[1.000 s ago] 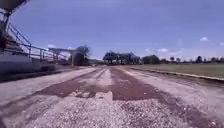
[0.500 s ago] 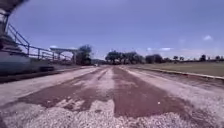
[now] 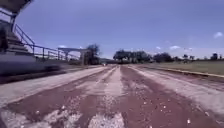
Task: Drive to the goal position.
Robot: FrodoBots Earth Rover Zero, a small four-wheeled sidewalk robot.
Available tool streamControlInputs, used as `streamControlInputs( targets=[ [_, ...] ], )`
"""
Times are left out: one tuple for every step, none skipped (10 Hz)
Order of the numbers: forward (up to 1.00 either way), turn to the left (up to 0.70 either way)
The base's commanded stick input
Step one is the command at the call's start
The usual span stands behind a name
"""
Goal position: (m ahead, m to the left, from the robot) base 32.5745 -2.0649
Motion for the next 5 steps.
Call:
streamControlInputs(
  targets=[
    [1.0,0.0],
    [1.0,0.0],
    [1.0,0.0],
    [1.0,0.0],
    [1.0,0.0]
  ],
)
